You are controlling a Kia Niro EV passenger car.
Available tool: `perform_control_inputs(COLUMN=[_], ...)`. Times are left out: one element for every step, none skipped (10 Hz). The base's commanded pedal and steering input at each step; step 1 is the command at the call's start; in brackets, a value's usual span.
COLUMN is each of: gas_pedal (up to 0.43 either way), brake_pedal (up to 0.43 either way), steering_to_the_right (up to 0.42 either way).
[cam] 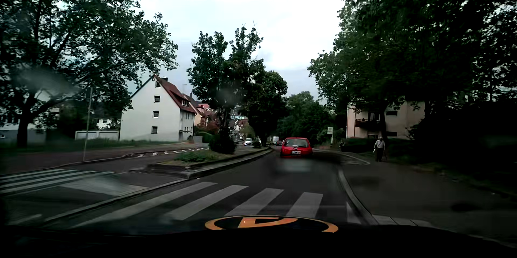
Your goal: Follow the waypoints while adhering to traffic rules and regulations
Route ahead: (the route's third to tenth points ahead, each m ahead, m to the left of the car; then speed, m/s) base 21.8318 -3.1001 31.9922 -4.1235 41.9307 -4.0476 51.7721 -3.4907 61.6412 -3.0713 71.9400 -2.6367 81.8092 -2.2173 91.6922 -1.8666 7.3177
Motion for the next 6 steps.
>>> perform_control_inputs(gas_pedal=[0.087, 0.087, 0.079, 0.039, 0.02, 0.02], brake_pedal=[0.0, 0.0, 0.0, 0.0, 0.0, 0.0], steering_to_the_right=[0.069, 0.069, 0.069, 0.07, 0.069, 0.069])
